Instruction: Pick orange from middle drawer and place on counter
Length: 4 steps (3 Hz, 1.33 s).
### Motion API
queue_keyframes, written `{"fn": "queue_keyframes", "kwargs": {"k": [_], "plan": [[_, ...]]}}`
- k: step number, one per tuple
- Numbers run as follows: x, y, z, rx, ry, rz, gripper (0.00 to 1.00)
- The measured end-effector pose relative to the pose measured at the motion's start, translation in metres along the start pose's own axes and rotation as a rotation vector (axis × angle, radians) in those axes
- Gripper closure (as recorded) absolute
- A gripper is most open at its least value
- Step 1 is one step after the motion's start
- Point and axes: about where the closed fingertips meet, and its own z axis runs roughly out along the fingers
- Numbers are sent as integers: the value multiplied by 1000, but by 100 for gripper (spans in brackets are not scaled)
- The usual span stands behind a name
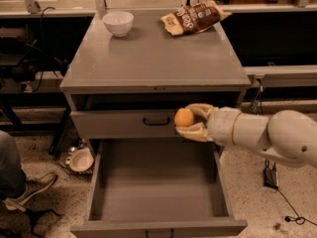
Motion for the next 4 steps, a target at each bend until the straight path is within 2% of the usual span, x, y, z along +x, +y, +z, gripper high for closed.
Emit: {"fn": "queue_keyframes", "kwargs": {"k": [1, 2, 3, 4], "plan": [[-46, -49, -13, 59, -30, -78, 100], [-74, -90, -12, 102, -43, -75, 100], [-85, -128, 9, 116, -53, -7, 100], [-86, -162, 35, 136, -61, 66, 100]]}}
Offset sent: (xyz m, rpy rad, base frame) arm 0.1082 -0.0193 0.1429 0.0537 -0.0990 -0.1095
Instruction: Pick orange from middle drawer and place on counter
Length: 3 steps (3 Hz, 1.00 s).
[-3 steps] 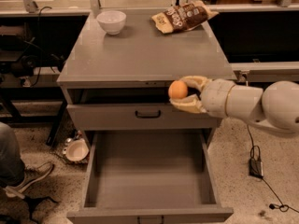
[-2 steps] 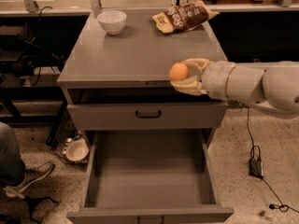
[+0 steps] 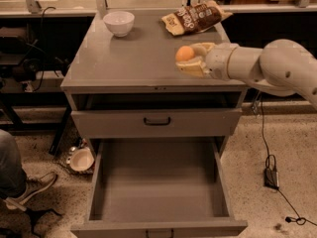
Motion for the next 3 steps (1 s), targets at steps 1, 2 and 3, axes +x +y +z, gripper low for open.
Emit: {"fn": "queue_keyframes", "kwargs": {"k": [1, 2, 3], "plan": [[9, -32, 47, 15, 8, 104, 100], [20, -47, 77, 15, 36, 171, 100], [36, -61, 102, 18, 71, 239, 82]]}}
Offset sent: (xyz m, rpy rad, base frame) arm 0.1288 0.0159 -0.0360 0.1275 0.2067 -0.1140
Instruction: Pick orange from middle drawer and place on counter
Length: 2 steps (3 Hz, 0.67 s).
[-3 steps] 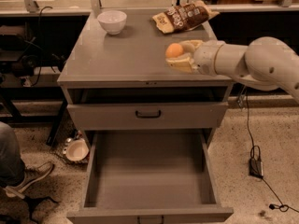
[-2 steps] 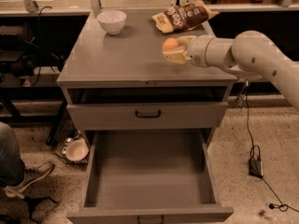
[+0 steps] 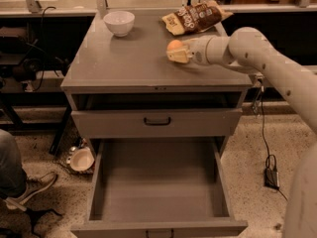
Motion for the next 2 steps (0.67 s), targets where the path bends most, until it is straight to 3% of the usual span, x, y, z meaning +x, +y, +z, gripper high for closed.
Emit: {"fn": "queue_keyframes", "kwargs": {"k": [1, 2], "plan": [[11, -10, 14, 2, 26, 46, 59], [18, -17, 22, -3, 40, 75, 28]]}}
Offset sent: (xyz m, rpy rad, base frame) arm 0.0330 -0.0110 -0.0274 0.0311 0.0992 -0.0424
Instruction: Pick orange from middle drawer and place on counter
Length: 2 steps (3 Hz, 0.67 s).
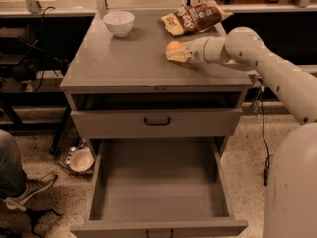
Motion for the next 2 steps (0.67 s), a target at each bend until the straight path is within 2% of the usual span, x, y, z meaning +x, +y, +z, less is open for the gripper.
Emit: {"fn": "queue_keyframes", "kwargs": {"k": [1, 2], "plan": [[2, -3, 1, -2, 1, 9, 5], [2, -3, -8, 1, -14, 13, 0]]}}
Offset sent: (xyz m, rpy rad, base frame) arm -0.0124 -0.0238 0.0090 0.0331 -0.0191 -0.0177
